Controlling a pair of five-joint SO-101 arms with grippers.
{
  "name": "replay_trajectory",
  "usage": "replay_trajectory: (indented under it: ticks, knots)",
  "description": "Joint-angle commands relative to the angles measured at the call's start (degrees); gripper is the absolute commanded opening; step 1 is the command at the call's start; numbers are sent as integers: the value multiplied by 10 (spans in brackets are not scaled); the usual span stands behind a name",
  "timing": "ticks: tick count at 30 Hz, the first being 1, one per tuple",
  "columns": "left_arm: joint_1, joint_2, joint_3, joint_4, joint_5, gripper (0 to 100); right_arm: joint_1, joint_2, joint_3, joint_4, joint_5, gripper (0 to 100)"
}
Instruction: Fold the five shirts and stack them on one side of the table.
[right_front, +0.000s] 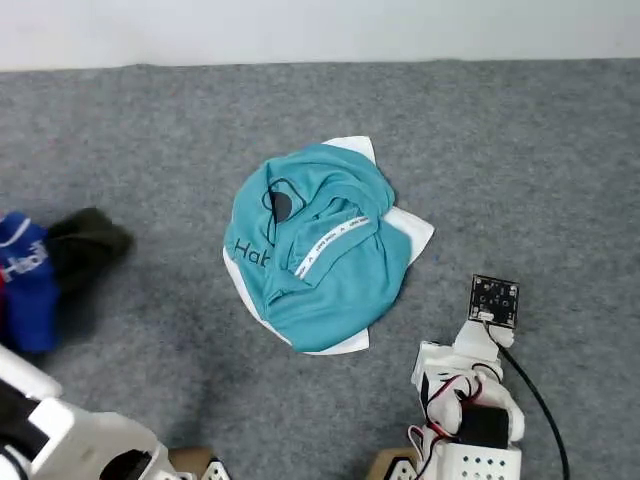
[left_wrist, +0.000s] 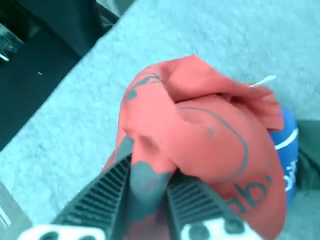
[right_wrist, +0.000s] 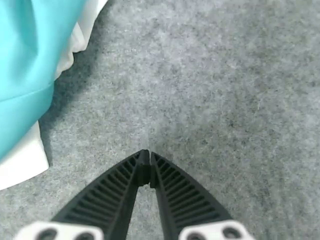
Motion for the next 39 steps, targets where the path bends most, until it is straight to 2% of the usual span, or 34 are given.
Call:
replay_trajectory:
  ticks: [1, 4, 9, 14, 16, 20, 28, 33, 36, 39]
  knots:
    - [-4, -17, -4, -44, -1, 5, 0, -3, -4, -11, -4, 9]
    - [4, 2, -4, -48, -4, 55, 0, -3, -4, -11, -4, 9]
    - [31, 9, -7, 11, -4, 318, 0, -3, -4, -11, -4, 9]
    - [92, 9, -41, 58, -18, 345, 0, -3, -4, -10, -4, 9]
    - [141, 8, -69, 88, -17, 345, 0, -3, -3, -10, -4, 9]
    - [256, -14, -73, 87, -13, 345, 0, -3, -3, -10, -4, 9]
    - [545, -53, 76, 86, 24, 340, 0, -3, -3, -7, -4, 9]
    - [710, -2, 157, 83, 52, 338, 0, -3, -2, -7, -4, 9]
    - [770, 56, 167, 57, 62, 338, 0, -3, -2, -7, -4, 9]
    - [794, 120, 166, 10, 67, 338, 2, -3, -2, -7, -6, 9]
